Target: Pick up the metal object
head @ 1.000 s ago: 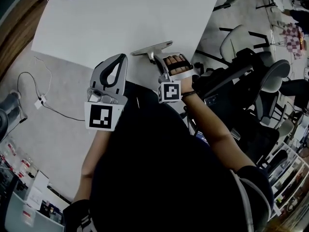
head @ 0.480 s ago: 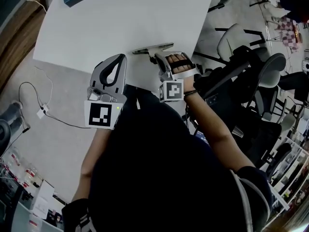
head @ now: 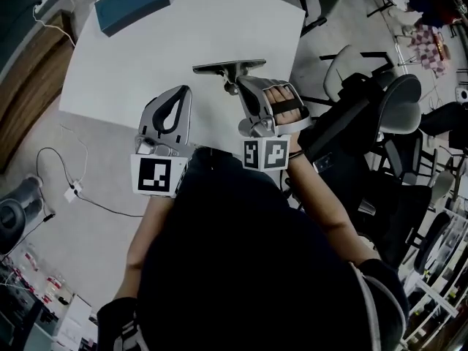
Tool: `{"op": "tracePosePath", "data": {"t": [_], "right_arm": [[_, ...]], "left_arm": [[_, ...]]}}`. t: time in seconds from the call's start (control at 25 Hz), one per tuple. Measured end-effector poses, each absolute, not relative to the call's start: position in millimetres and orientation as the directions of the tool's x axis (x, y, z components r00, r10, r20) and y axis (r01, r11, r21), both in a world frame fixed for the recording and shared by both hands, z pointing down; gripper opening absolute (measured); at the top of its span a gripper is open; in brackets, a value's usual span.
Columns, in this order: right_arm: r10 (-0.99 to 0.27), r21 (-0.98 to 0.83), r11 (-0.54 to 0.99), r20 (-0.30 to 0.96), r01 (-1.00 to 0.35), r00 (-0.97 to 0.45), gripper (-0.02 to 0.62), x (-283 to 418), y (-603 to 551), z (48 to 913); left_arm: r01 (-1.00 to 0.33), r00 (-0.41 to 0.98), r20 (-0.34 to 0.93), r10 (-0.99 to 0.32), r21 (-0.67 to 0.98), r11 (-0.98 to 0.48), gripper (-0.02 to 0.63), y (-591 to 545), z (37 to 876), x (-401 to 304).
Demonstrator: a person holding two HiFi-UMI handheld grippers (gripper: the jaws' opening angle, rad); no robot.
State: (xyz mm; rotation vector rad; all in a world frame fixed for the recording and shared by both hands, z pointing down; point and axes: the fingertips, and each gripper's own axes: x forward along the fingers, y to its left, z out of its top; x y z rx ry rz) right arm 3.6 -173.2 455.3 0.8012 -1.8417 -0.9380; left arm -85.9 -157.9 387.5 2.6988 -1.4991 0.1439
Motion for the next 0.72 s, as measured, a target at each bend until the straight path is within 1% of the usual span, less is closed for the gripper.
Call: {"op": "tracePosePath", "data": {"t": [0.2,0.32,0.52,0.72], "right_arm": [[-0.867,0.869,0.409,0.276,-0.279,-0.414,0.028,1,-178,393],[-0.887,0.838,0.366,0.182,-0.406,-0.425,0.028,4,-184,355],[-0.908,0.704,0.331,0.055,-0.629,-0.416,0.028,17,-185,299],[-0.916,0.569,0.332,0.002,-0.753,-0.402,0.028,30,-187,266]], "left_arm": [[-0.858,0.508,0.083,-0.857,-0.039,-0.512,0.023,-163,366,-91],[-0.861,0.503,0.038,-0.863,-0.059,-0.504,0.023,-169,347,-89],[-0.866,0.497,-0.023,-0.867,-0.079,-0.494,0.023,-173,311,-86],[-0.877,0.478,-0.060,-0.876,-0.086,-0.473,0.023,-179,280,-87]]}}
